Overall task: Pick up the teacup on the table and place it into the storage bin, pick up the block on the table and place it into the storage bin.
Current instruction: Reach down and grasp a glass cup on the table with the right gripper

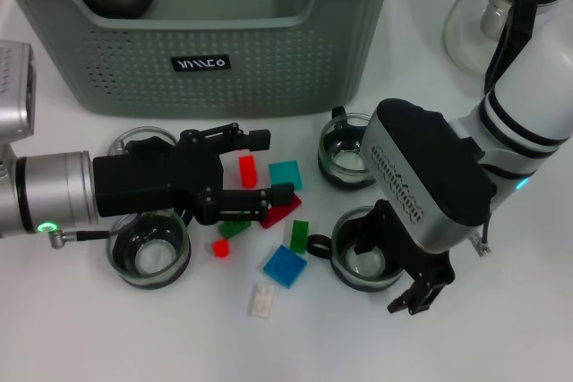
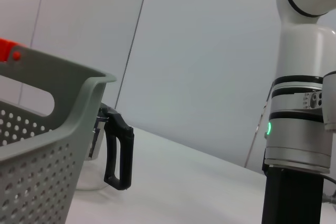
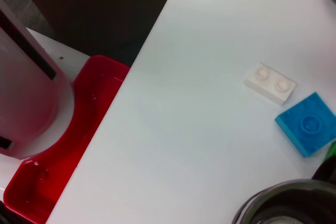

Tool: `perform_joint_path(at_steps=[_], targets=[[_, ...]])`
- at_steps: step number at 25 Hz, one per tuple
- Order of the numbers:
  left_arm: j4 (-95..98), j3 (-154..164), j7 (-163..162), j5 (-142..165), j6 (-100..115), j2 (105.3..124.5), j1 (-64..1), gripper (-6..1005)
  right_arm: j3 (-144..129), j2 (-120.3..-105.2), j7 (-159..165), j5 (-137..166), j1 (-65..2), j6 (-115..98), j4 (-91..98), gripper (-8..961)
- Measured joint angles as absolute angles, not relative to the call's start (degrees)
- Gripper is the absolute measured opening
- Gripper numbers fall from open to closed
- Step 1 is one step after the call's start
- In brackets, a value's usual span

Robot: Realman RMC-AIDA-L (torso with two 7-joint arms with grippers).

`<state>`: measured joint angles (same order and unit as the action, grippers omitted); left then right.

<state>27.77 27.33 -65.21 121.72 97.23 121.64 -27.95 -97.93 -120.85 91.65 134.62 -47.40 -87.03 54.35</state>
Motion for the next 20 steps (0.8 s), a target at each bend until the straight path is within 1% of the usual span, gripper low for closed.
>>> perform_joint_path(at_steps=[1, 6, 14, 20], targets=[[27.8, 27.3, -65.2, 121.7, 97.2, 121.64, -27.9, 870, -97.9, -120.85, 91.7, 134.6, -47.4, -87.0, 54.4, 915], [27.8, 27.3, -65.1, 121.3, 97.0, 121.64, -27.8, 870, -98.0, -120.76, 92.7, 135.2, -48.1, -87.0, 54.3, 755], [27.8, 27.3, -64.6, 121.1, 97.0, 121.64, -27.9, 869, -97.8, -120.67, 94.4, 135.4, -48.3, -86.8, 54.3, 539], [27.8, 27.2, -64.5, 121.1, 96.9, 121.64, -27.9, 869, -97.9, -120.67, 95.8, 135.4, -48.4, -86.8, 54.2, 265]])
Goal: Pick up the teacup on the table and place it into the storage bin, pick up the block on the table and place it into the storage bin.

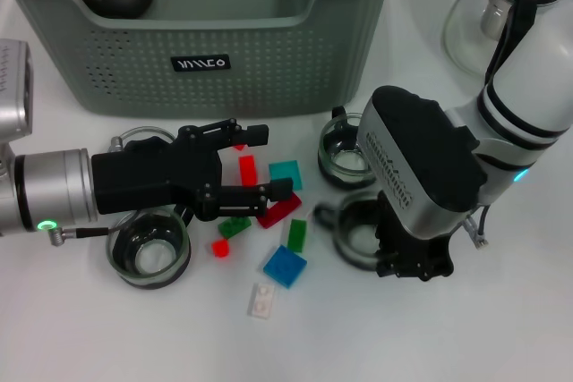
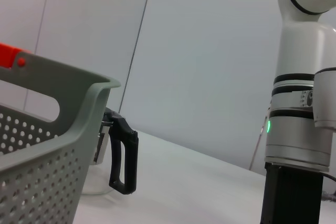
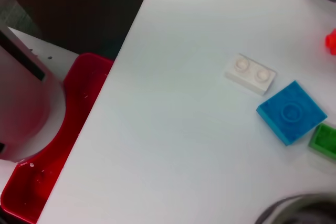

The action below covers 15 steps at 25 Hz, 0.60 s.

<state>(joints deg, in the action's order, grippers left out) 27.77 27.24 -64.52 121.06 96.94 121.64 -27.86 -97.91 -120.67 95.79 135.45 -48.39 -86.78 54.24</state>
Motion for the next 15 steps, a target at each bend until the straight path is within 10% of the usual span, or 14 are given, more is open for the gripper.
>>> perform_joint_path(at_steps=[5, 15], targets=[[27.8, 27.2, -64.4, 121.0, 96.9, 121.63, -27.9, 869, -97.8, -120.59, 97.7, 135.4, -48.8, -87.2, 54.3, 73], [27.8, 27.2, -64.4, 121.0, 97.4, 120.96, -27.2, 868, -95.2, -120.25, 102.8, 135.4, -48.3, -93.7, 59.5, 55]])
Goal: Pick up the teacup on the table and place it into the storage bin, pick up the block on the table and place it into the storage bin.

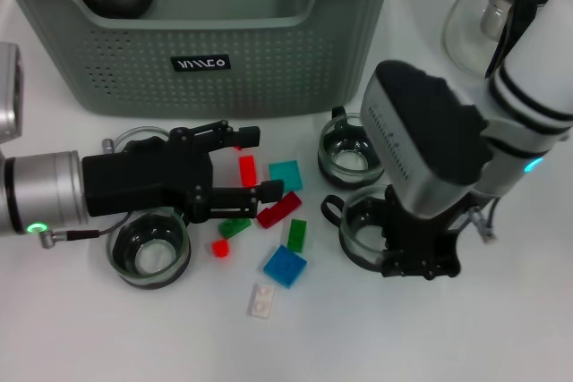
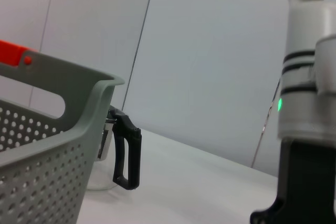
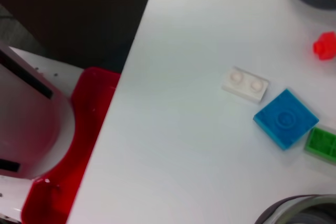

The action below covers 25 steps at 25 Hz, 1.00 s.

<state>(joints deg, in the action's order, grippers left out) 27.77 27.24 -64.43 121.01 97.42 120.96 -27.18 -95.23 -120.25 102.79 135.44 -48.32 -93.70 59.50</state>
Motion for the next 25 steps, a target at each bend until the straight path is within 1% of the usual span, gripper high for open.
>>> perform_joint_path(at_steps=[7, 14, 18, 20, 25], targets=[[27.9, 27.2, -64.5, 121.0, 97.6, 120.21, -25.8, 868, -86.1, -120.15, 108.2, 138.0, -48.5, -105.5, 68.5, 55], [28.2, 27.2, -64.3, 121.0, 97.1, 120.21, -25.2, 868, -73.9, -120.26, 113.4, 136.7, -53.1, -112.5, 78.9, 56], [28.1, 27.2, -64.3, 121.0, 97.0, 120.23, -25.3, 867, -70.8, -120.46, 118.0, 132.5, -57.2, -109.6, 82.2, 56], [28.1, 27.2, -64.3, 121.0, 97.0, 120.23, -25.3, 867, -70.7, -120.47, 118.8, 132.1, -58.1, -108.1, 82.3, 56], [27.9, 27.4, -63.9, 121.0, 97.1, 120.41, -25.5, 867, -72.2, -120.64, 121.8, 131.9, -61.3, -96.2, 79.2, 55]])
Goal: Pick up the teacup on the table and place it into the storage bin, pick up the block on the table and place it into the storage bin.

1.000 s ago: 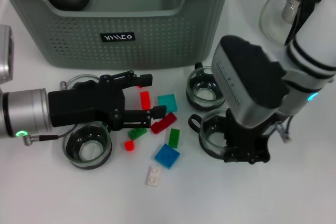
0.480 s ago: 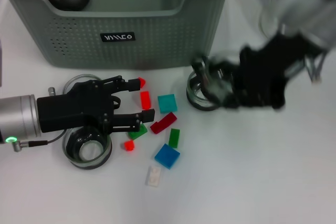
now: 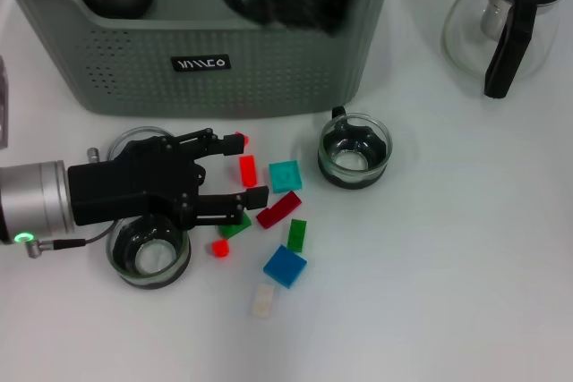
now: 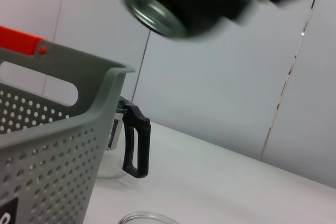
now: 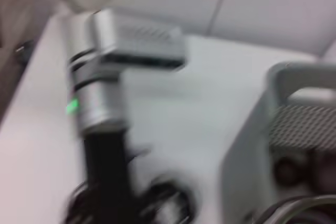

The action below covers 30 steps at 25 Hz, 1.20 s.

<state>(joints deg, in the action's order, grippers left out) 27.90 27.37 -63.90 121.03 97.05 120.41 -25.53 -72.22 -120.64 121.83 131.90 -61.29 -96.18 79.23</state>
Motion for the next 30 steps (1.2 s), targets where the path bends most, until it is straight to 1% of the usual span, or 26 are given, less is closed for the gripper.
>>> perform_joint_path(at_steps=[5, 6, 8, 11, 18, 25, 30], targets=[[28.0, 27.3, -63.7, 121.0, 97.3, 120.33, -26.0, 867, -76.0, -120.42, 123.7, 132.3, -63.0, -77.6, 71.5, 55], [27.9, 27.3, -63.7, 121.0, 97.4, 120.27, -26.1, 867, -76.6, -120.38, 123.1, 132.5, -64.1, -71.5, 67.0, 55], [27.9, 27.3, -63.7, 121.0, 97.5, 120.26, -26.1, 867, -76.8, -120.36, 122.8, 132.7, -64.5, -69.0, 65.1, 55], [27.9, 27.3, -63.7, 121.0, 97.4, 120.24, -26.3, 867, -77.3, -120.27, 120.4, 134.0, -66.4, -57.9, 56.5, 55], [27.9, 27.3, -63.7, 121.0, 97.3, 120.31, -26.8, 866, -77.4, -120.41, 112.3, 134.2, -67.8, -45.0, 45.9, 55], [27.9, 27.3, -63.7, 121.0, 97.1, 120.6, -27.0, 866, -76.6, -120.28, 109.2, 134.1, -69.5, -38.7, 37.6, 56], [27.9, 27.3, -63.7, 121.0, 97.0, 120.59, -27.2, 866, -77.1, -120.58, 106.7, 131.8, -69.9, -35.2, 33.8, 56]])
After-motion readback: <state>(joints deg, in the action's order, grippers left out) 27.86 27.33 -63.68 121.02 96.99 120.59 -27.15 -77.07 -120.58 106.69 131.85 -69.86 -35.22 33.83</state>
